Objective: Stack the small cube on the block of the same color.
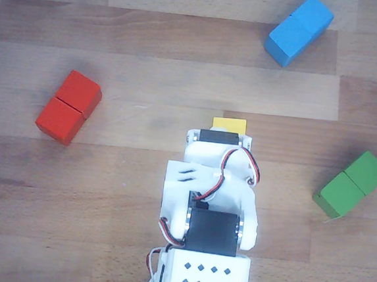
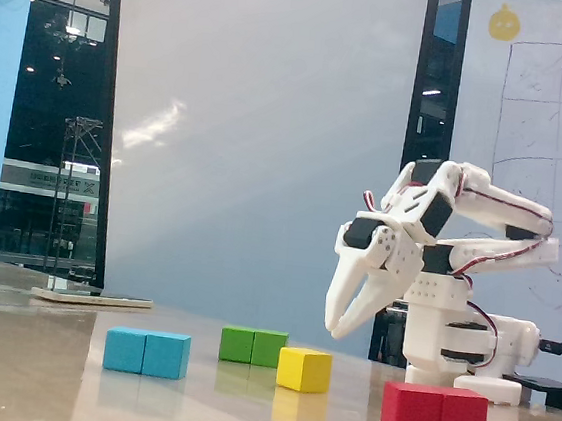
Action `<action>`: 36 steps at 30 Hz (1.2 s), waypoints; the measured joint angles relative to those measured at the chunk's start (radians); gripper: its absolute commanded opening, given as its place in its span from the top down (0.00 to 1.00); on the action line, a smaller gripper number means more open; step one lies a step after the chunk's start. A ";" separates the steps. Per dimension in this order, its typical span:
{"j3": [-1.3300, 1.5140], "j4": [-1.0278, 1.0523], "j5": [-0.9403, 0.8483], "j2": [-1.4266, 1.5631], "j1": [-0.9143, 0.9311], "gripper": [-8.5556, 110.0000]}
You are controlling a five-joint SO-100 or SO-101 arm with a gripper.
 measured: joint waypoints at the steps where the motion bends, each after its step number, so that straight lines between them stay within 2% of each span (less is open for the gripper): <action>1: 0.011 0.000 0.000 0.025 0.000 0.93; 18: 0.138 0.187 0.000 0.374 0.000 0.93; 36: 0.146 0.193 0.000 0.382 0.000 0.93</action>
